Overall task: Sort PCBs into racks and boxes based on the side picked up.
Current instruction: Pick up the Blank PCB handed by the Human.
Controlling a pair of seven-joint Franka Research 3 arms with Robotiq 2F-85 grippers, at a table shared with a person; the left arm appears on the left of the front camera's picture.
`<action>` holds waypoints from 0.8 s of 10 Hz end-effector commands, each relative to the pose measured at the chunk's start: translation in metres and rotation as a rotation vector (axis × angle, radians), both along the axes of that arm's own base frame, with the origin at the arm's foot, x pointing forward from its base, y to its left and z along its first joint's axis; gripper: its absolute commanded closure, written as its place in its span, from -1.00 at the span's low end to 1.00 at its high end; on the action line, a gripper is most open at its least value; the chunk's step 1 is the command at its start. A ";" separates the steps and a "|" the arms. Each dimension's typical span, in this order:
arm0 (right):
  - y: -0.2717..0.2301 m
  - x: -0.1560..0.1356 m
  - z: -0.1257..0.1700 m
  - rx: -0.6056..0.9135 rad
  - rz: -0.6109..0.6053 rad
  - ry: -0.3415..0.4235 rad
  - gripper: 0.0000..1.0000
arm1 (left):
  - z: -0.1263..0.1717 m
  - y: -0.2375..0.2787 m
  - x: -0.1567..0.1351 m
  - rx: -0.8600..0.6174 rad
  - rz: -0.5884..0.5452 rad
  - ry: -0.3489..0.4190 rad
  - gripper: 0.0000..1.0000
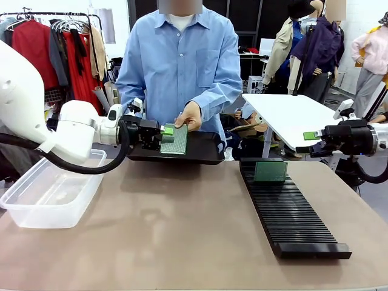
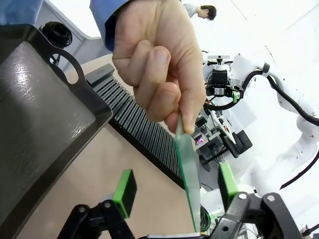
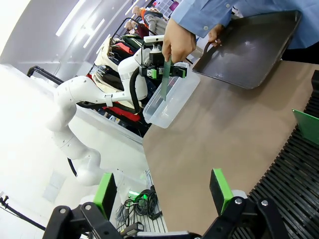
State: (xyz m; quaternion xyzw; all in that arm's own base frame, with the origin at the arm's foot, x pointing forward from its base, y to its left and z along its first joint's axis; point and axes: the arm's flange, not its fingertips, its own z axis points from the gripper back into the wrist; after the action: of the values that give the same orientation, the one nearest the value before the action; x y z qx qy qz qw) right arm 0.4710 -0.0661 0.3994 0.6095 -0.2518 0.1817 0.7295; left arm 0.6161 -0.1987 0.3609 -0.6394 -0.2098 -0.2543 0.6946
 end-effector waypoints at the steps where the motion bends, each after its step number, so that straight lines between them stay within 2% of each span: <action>1: -0.001 0.000 0.003 -0.001 0.000 -0.006 -1.00 | -0.002 -0.005 0.006 -0.024 0.002 0.004 0.05; 3: -0.001 0.000 0.003 -0.001 0.000 -0.006 -1.00 | -0.003 -0.007 0.006 -0.024 0.001 0.014 0.81; 4: -0.001 0.000 0.003 -0.001 0.000 -0.006 -1.00 | -0.003 -0.007 0.007 -0.028 0.004 0.016 1.00; 8: -0.001 0.000 0.003 -0.001 0.000 -0.006 -1.00 | -0.003 -0.005 0.008 -0.049 -0.008 0.036 1.00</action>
State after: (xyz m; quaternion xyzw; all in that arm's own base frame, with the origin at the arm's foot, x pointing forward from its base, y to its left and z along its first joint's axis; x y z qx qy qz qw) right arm 0.4710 -0.0661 0.3994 0.6095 -0.2518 0.1817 0.7295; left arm 0.6183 -0.2021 0.3564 -0.6464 -0.2035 -0.2511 0.6911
